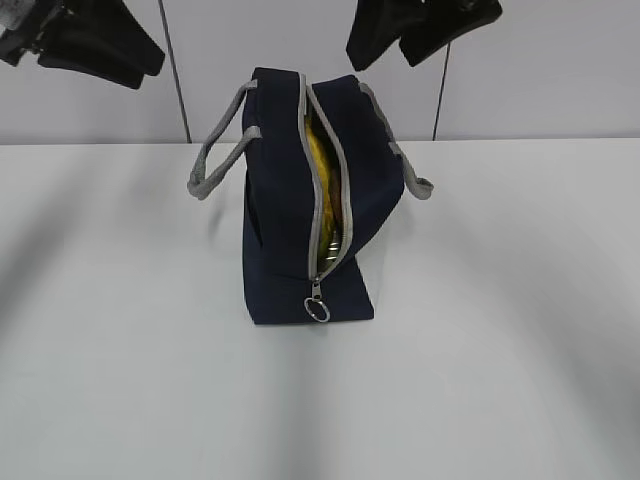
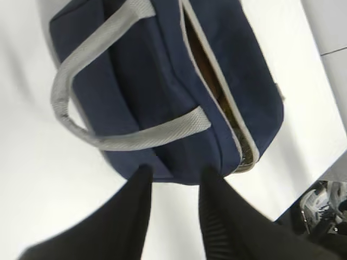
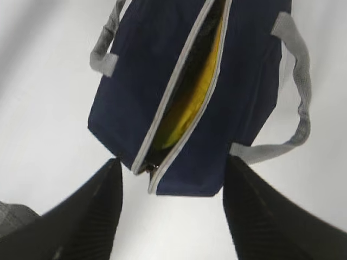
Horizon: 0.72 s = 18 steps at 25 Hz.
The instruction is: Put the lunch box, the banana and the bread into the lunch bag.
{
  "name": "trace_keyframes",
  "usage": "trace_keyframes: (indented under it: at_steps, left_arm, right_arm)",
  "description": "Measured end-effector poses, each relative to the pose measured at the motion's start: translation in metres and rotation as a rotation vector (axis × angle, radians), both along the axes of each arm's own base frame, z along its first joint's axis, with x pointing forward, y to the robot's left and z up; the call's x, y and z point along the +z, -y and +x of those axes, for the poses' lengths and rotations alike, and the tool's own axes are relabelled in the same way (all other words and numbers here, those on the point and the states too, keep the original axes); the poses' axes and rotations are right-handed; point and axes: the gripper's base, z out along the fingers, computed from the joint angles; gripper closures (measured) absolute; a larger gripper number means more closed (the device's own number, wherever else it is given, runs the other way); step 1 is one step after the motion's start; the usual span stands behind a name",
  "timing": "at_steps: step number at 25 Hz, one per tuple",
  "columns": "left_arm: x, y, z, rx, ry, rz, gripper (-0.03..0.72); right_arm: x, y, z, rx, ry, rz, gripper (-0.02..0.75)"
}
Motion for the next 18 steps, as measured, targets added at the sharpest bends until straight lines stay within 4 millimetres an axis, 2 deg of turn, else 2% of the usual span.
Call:
trace_keyframes:
  at_steps: [3,10,14,18]
  left_arm:
    - [0.011,0.000,-0.012,0.022,0.015,0.049,0.456]
    - [0.033,0.026,-0.044,-0.028,0.066,0.119,0.453]
    - [0.031,0.033,-0.057,-0.055,0.059,0.143,0.453]
    - [0.012,0.031,-0.061,-0.058,0.001,0.180,0.453]
  right_arm:
    - [0.006,0.007,-0.021,0.021,0.009,-0.016,0.302]
    - [0.012,0.031,-0.078,0.074,0.067,-0.043,0.302]
    - [0.004,0.038,-0.095,0.093,0.155,-0.039,0.302]
    - [-0.016,0.041,-0.097,0.101,0.220,-0.042,0.302]
